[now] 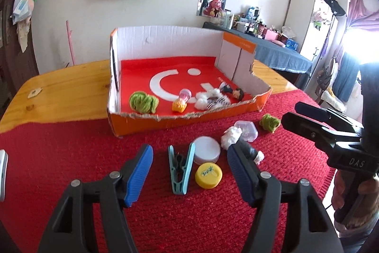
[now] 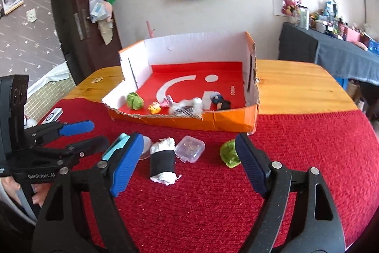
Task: Organize objects
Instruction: 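Move both grippers back toward the remaining items beside the box, then grasp the teal clothespin with the left gripper while the right gripper grasps the green yarn ball, then carry the clothespin and yarn ball into the box with both grippers, then lower both grippers and open them to release the clothespin and yarn ball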
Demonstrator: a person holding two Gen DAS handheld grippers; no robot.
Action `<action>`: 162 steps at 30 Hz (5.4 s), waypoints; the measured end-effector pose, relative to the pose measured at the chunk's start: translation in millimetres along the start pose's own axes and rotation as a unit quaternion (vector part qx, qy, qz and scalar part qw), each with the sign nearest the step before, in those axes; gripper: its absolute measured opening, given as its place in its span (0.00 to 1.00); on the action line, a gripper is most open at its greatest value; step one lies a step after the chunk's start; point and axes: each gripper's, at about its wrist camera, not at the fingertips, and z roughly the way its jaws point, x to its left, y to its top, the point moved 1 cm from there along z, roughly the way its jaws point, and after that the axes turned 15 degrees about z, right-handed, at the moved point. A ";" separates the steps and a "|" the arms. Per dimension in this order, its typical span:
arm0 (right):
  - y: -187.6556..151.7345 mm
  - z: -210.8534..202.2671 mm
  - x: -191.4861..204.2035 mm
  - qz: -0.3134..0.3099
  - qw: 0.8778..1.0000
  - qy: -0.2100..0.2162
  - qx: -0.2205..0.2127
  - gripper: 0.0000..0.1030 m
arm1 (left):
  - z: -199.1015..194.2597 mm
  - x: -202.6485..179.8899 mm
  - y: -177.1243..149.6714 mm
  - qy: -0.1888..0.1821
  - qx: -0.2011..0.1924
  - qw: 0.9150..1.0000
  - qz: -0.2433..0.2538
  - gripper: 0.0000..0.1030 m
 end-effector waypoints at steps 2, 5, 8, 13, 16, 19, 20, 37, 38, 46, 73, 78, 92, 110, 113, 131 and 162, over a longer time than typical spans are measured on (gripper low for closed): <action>-4.4 5.5 -1.0 0.001 1.000 -0.011 0.002 0.82 | 2.9 -1.4 -3.3 0.003 0.001 1.000 -0.001 0.72; -11.0 11.5 -1.8 -0.003 1.000 -0.024 0.003 0.83 | 5.8 -3.2 -7.2 0.011 0.003 1.000 0.000 0.72; -15.3 15.0 -3.4 -0.003 0.999 -0.036 0.005 0.88 | 7.5 -1.3 -10.1 0.015 0.003 1.000 -0.009 0.78; -22.7 21.1 -7.8 0.001 0.999 -0.053 0.013 0.90 | 9.8 -0.3 -13.1 0.029 0.003 0.999 -0.015 0.85; -26.5 22.8 -8.4 -0.003 0.998 -0.065 0.014 0.90 | 12.0 1.4 -15.8 0.041 0.009 0.999 -0.019 0.90; -28.2 23.8 -9.9 -0.003 0.997 -0.069 0.017 0.90 | 14.0 4.5 -18.9 0.051 0.015 0.998 -0.026 0.92; -28.5 24.1 -10.4 -0.001 0.997 -0.070 0.018 0.90 | 14.8 5.6 -20.0 0.053 0.018 0.998 -0.029 0.92; -32.4 28.3 -12.8 -0.001 0.996 -0.087 0.029 0.91 | 21.7 14.3 -25.8 0.073 0.047 0.995 -0.048 0.97; -32.3 28.5 -12.9 -0.001 0.996 -0.087 0.030 0.91 | 21.6 14.7 -25.8 0.074 0.049 0.995 -0.048 0.97; -25.8 29.3 -16.9 0.005 0.996 -0.085 0.042 0.91 | 29.3 20.4 -22.9 0.077 0.079 0.993 -0.035 0.97; 2.2 50.2 -39.2 -0.030 0.990 -0.111 0.083 0.91 | 53.1 30.0 -11.8 0.058 0.106 0.992 0.046 0.78; 6.3 59.7 -49.5 -0.022 0.990 -0.095 0.105 0.80 | 56.0 28.1 -8.6 0.027 0.100 0.994 0.048 0.61; 3.7 54.8 -45.2 -0.022 0.993 -0.040 0.105 0.26 | 51.5 15.8 -6.5 0.001 0.080 0.995 0.064 0.26; 15.7 17.2 -8.3 -0.041 0.996 0.017 0.075 0.26 | 16.7 17.2 12.9 -0.005 0.031 0.998 0.048 0.26; 14.7 17.5 -7.1 -0.042 0.996 0.019 0.077 0.26 | 15.5 17.2 12.8 -0.005 0.031 0.998 0.048 0.26; 71.0 41.8 9.8 -0.057 0.993 0.053 0.089 0.26 | 15.7 32.1 68.6 -0.030 0.008 0.998 0.051 0.26; 94.6 207.8 16.4 -0.138 0.948 -0.030 0.284 0.26 | 160.0 79.0 96.4 -0.077 0.160 0.984 0.033 0.26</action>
